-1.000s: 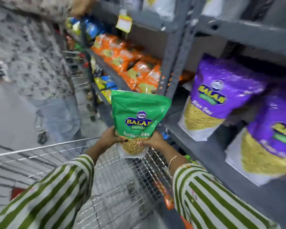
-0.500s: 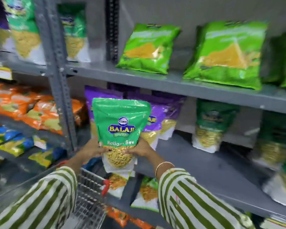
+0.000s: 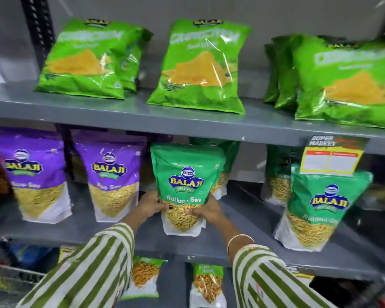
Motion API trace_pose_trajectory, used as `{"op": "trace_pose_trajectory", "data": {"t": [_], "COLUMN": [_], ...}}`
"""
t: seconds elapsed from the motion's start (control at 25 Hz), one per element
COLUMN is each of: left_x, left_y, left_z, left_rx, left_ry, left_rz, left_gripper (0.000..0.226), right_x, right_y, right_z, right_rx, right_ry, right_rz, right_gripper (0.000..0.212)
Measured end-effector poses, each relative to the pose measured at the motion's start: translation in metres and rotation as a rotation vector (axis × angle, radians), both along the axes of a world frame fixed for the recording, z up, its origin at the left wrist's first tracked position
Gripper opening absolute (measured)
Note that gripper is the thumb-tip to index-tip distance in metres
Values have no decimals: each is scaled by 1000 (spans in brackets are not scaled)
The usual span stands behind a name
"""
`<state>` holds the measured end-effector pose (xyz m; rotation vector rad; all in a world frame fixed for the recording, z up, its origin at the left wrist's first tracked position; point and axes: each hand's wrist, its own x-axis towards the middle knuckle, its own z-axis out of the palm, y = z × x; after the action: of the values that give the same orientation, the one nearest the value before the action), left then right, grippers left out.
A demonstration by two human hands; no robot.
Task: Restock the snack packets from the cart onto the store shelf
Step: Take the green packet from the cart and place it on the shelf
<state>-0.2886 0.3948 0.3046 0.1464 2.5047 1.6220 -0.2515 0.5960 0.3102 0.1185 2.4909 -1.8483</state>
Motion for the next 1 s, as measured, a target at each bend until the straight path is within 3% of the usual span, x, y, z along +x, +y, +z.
{"op": "trace_pose_trajectory", "data": {"t": [0.08, 0.2, 0.36, 0.64, 0.84, 0.88, 1.0], "left_x": [-5, -9, 1, 13, 13, 17, 20], "left_y": [12, 17, 20, 73, 100, 101, 103], "left_z": [-4, -2, -4, -18, -23, -19, -15], "left_rx": [43, 107, 69, 22, -24, -33, -52], "left_ry": [-41, -115, -219, -135, -85, -73, -63], "left_rz": [-7, -26, -150, -49, -41, -28, -17], "left_gripper": [55, 56, 65, 80, 73, 72, 73], "right_x": [-2, -3, -1, 17, 32, 33, 28], "right_y": [11, 18, 22, 58, 88, 92, 100], "right_z": [-4, -12, -16, -8, 22, 39, 100], "right_rx": [-34, -57, -89, -110, -149, -218, -344], "right_ry": [-11, -6, -58, -69, -68, -37, 41], "right_rz": [-6, -14, 27, 4, 16, -4, -163], "right_gripper": [81, 93, 84, 74, 94, 92, 58]}}
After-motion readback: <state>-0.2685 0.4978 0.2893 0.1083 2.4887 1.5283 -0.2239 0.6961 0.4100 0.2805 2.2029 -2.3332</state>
